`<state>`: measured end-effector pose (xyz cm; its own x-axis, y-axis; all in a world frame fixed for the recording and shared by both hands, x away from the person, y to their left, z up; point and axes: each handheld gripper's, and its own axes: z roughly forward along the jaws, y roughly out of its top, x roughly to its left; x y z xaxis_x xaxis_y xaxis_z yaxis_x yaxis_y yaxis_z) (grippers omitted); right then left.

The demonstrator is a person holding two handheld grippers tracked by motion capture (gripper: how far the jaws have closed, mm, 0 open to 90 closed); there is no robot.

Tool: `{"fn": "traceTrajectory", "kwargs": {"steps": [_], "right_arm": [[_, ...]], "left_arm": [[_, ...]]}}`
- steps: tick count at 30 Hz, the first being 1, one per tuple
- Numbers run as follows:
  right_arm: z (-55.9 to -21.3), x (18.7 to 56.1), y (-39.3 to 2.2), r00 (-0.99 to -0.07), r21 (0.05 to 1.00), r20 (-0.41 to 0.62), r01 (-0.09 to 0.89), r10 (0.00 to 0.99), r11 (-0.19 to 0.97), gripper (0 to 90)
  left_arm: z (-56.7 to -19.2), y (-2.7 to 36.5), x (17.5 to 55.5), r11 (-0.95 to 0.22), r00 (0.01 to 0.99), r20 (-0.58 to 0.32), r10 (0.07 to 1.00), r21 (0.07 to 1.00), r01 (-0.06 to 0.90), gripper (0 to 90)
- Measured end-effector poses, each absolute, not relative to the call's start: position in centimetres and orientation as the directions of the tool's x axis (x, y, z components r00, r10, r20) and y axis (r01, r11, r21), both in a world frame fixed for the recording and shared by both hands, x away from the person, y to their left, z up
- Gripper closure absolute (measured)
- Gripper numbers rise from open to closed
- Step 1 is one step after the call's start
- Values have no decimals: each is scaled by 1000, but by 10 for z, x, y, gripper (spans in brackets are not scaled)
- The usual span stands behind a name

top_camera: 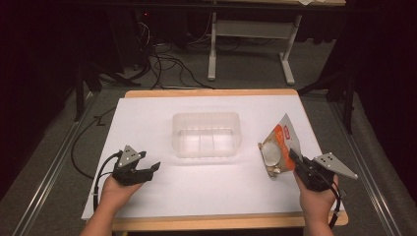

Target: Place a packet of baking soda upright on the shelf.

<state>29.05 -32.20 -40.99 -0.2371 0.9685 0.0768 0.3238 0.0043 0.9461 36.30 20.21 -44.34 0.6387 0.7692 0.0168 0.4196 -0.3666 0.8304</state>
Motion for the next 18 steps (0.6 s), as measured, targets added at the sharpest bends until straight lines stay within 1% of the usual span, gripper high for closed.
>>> {"fn": "traceTrajectory", "kwargs": {"steps": [2,18], "right_arm": [[-409,290,-321,-234,946,74,323,969,6,900],[-402,294,-311,-261,950,64,311,963,21,900]], "left_arm": [[-443,202,363,-368,639,17,769,829,421,319],[-443,202,363,-368,639,18,769,830,419,319]]}}
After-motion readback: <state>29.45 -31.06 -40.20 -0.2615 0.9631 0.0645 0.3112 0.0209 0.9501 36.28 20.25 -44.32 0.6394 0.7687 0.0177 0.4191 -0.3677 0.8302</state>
